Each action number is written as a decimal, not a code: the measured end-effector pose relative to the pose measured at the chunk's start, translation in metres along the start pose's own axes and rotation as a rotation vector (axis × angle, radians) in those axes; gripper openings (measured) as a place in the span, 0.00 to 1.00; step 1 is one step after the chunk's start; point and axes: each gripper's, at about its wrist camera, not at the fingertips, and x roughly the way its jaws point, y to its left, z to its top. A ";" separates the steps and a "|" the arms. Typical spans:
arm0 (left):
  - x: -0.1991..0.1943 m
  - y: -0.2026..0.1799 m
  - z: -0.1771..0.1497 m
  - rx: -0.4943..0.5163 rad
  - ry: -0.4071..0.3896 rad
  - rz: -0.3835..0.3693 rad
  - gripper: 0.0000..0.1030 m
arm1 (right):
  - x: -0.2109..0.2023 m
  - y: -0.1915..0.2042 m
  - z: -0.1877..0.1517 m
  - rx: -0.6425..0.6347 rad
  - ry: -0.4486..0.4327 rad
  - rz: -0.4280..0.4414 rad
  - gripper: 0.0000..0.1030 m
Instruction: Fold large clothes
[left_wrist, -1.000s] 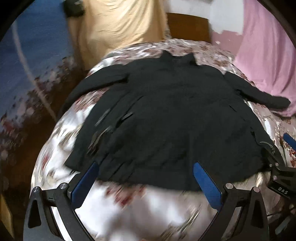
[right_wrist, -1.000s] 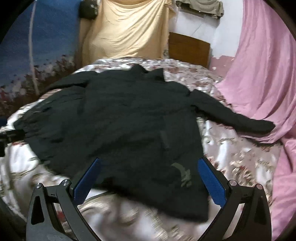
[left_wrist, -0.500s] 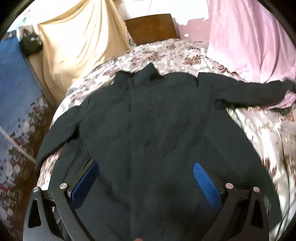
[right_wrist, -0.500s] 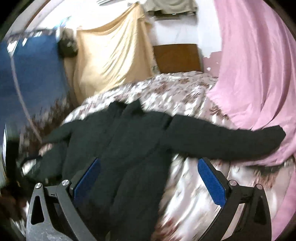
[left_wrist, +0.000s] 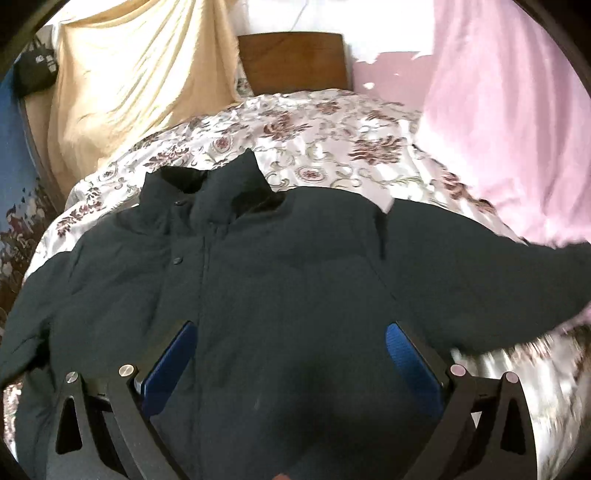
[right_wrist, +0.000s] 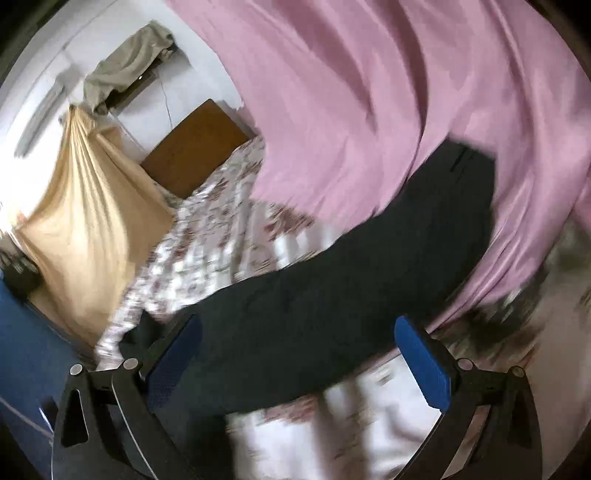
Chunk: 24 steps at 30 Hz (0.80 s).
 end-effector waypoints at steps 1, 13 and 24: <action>0.009 -0.001 0.001 -0.011 0.010 -0.002 1.00 | 0.004 -0.008 0.005 0.001 -0.007 -0.010 0.99; 0.082 -0.041 -0.022 0.003 0.115 -0.048 1.00 | 0.074 -0.081 -0.007 0.371 0.096 0.010 0.50; 0.099 -0.031 -0.029 -0.037 0.185 -0.125 1.00 | 0.049 -0.034 -0.004 0.222 -0.069 0.022 0.08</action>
